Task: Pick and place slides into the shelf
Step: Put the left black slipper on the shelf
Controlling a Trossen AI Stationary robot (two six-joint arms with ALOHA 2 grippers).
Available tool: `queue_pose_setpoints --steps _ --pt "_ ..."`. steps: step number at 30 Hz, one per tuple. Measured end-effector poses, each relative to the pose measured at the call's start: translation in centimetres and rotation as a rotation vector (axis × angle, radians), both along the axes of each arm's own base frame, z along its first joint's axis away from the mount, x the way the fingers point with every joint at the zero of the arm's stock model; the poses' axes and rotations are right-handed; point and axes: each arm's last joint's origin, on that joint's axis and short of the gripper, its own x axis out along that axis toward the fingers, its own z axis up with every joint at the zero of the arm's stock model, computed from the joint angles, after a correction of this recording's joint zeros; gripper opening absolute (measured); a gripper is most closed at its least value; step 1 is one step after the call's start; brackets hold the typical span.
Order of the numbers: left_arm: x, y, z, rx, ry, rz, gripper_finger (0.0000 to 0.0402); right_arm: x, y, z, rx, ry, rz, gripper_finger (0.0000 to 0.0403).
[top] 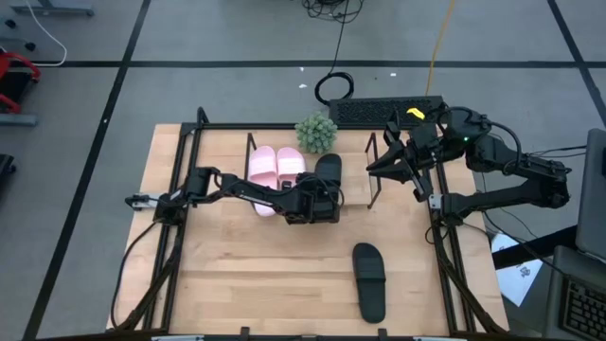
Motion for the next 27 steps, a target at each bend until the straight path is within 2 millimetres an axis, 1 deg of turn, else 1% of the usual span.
queue_pose_setpoints --steps 6,11,15,22,24,27 --pt "0.0 0.0 0.1 0.002 0.0 0.0 0.0134 0.0 0.0 0.0 0.0 0.0 0.0 0.0043" --pt "0.0 -0.3 0.2 0.0 -0.001 -0.008 0.0144 0.0 0.0 0.0 0.0 0.0 0.0 0.0043" --pt "0.6 -0.6 1.1 0.008 -0.004 -0.034 0.0145 0.0 0.0 0.0 0.0 0.0 0.0 0.0043" --pt "1.6 -1.5 3.8 0.058 0.037 -0.112 0.0145 0.0 0.0 0.0 0.017 0.007 0.0 0.0043" --pt "1.6 -1.7 4.2 0.074 0.06 -0.116 0.0145 0.0 0.0 0.0 0.024 0.009 0.0 0.0043" --pt "0.9 -1.6 3.9 0.067 0.109 -0.093 0.0145 0.0 0.0 0.0 0.025 0.009 0.0 0.0043"
